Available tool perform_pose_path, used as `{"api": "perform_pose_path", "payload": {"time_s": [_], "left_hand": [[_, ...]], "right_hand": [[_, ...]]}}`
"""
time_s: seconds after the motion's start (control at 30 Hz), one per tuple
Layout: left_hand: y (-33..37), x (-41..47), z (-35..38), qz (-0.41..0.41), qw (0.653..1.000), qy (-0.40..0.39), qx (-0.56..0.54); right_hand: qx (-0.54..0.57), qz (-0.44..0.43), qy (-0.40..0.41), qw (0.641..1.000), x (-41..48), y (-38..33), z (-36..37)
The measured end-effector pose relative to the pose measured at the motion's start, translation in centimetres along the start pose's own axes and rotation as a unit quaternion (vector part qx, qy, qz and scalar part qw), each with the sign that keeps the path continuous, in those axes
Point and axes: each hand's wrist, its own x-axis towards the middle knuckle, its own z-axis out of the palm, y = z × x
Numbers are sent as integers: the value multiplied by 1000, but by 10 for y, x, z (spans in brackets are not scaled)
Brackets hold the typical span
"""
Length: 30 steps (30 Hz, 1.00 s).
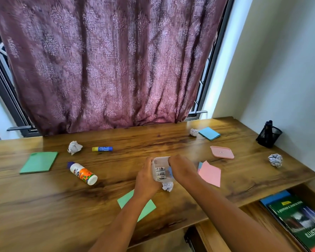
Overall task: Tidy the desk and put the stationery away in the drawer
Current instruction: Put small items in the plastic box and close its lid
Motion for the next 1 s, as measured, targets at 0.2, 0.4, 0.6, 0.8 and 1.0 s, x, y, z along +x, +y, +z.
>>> {"api": "perform_pose_path", "payload": {"time_s": [0.2,0.4,0.6,0.8,1.0], "left_hand": [[-1,5,2,-15,1000,-16,-21],[-2,19,5,-12,999,-23,-32],[-6,42,12,-24,999,-38,-28],[-7,72,26,-8,997,-44,-65],[-11,107,50,8,996,-66,-60]], "right_hand": [[-113,-14,26,993,3,0,-2],[-126,3,49,991,14,6,-10],[-2,28,76,997,39,28,-9],[134,67,133,980,68,62,-13],[226,200,156,940,101,138,-5]]}}
